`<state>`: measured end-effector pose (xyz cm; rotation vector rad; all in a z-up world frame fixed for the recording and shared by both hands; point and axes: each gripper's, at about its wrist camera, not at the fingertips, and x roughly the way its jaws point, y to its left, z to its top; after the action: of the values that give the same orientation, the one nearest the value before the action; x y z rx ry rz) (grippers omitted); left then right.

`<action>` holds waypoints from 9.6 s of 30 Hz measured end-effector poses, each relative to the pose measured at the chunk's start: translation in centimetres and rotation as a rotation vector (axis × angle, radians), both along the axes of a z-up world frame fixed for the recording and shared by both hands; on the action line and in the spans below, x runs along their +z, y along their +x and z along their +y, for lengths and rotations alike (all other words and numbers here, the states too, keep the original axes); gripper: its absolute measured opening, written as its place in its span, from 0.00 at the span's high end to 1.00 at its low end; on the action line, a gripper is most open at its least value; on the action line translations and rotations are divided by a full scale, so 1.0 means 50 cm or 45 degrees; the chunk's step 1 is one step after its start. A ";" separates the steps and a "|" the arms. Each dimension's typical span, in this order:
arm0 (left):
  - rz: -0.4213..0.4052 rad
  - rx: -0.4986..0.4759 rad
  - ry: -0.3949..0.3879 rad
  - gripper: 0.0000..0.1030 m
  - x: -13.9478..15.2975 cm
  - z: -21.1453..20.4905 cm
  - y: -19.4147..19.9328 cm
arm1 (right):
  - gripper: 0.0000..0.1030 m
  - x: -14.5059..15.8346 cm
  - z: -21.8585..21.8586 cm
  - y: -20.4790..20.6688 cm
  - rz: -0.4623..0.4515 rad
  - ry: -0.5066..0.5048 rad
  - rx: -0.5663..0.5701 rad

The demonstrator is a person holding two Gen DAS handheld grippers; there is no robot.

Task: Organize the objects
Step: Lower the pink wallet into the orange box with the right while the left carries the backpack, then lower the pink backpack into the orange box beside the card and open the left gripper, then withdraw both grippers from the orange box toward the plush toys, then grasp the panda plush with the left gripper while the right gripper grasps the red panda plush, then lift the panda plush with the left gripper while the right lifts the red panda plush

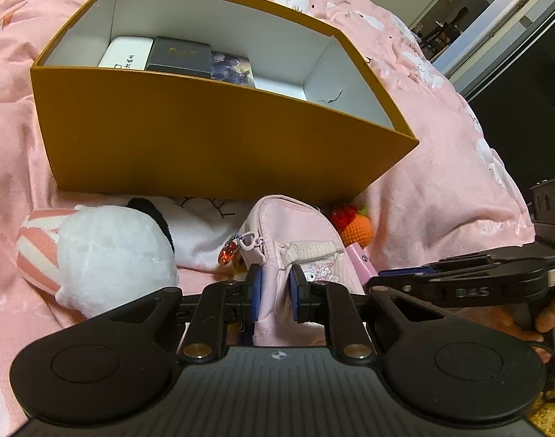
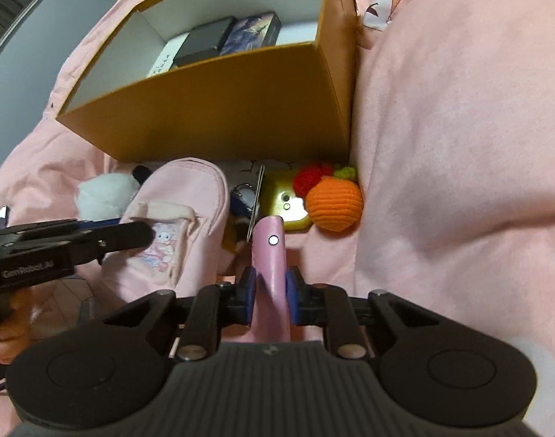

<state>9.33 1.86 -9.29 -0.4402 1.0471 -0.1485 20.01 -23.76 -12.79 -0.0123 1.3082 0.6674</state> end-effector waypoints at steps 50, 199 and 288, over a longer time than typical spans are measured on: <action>-0.263 0.110 0.098 0.84 0.133 0.166 0.208 | 0.82 0.183 0.243 0.214 -0.459 -0.040 -0.187; -0.106 -0.460 1.371 0.33 -0.079 -0.112 -0.081 | 0.42 -0.022 0.199 -0.123 -0.227 -0.014 -0.025; 0.087 0.052 0.078 0.48 0.011 0.090 -0.039 | 0.65 -0.029 0.175 -0.098 -0.154 0.062 -0.090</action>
<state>7.39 6.35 -8.73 -0.4134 1.1061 -0.0656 15.09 -15.01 -14.25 0.0327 1.1707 0.6282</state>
